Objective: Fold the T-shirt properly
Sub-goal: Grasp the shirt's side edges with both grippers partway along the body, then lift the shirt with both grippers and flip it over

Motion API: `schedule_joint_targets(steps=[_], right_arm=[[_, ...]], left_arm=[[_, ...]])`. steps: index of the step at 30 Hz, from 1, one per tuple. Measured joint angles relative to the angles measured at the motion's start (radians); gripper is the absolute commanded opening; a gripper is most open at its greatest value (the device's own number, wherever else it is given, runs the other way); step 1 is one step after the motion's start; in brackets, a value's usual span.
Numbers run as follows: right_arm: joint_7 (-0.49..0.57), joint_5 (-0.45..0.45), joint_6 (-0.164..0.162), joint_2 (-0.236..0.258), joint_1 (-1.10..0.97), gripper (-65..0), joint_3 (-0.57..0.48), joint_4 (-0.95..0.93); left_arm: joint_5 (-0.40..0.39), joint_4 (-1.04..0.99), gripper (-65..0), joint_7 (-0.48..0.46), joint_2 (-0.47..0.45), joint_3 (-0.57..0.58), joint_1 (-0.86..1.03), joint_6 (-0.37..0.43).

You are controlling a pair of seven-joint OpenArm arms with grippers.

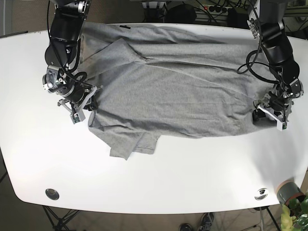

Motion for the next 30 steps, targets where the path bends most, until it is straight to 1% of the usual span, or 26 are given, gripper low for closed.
schedule_joint_targets(steps=[2,3,4,5,6,7,13,15,17,21,26,28,30], right_arm=[[0.0,0.0,0.0,0.0,0.0,-62.8,0.0,0.0],[0.0,0.0,0.0,0.0,0.0,-62.8,0.0,0.0],[0.0,0.0,0.0,0.0,0.0,-62.8,0.0,0.0],[0.0,0.0,0.0,0.0,0.0,-62.8,0.0,0.0],[0.0,0.0,0.0,0.0,0.0,-62.8,0.0,0.0],[0.0,0.0,0.0,0.0,0.0,-62.8,0.0,0.0],[0.0,0.0,-0.004,0.0,0.002,-62.9,0.0,0.004],[-0.026,-0.011,-0.008,-0.008,-0.004,-62.9,-0.003,0.034],[-0.076,-0.028,-0.011,-0.021,-0.008,-62.9,-0.004,0.12],[-0.129,-0.013,-0.002,-0.024,0.036,-62.9,-0.01,0.209],[-0.211,-0.019,-0.008,0.002,0.146,-62.9,-0.009,0.223],[-0.249,-0.024,-0.002,0.013,0.189,-62.9,-0.008,0.219],[-0.255,-0.023,0.0,0.032,0.24,-62.9,-0.008,0.209]], left_arm=[[-0.002,0.0,-36.3,0.002,-0.001,0.0,0.0,-0.003],[-0.002,0.0,-44.9,0.003,-0.002,0.0,0.0,-0.002],[0.0,0.0,-51.8,0.003,-0.003,-0.001,0.0,-0.002],[0.0,0.0,-56.2,0.005,-0.003,-0.001,0.0,-0.002],[0.002,0.0,-63.9,0.006,-0.003,-0.001,0.0,-0.002],[0.001,0.0,-65.0,0.008,-0.002,-0.001,0.001,-0.003],[0.001,0.028,-65.0,0.03,0.003,0.001,0.004,-0.003],[0.012,0.085,-65.0,0.071,0.008,-0.009,0.013,-0.009],[0.015,0.155,-65.0,0.108,0.019,-0.032,0.021,-0.011],[0.017,0.272,-65.0,0.199,0.049,-0.063,-0.011,-0.008],[0.015,0.389,-65.0,0.289,0.084,-0.055,-0.102,-0.013],[0.01,0.414,-65.0,0.311,0.092,-0.048,-0.154,-0.015],[0.017,0.428,-65.0,0.334,0.091,-0.018,-0.191,-0.009]])
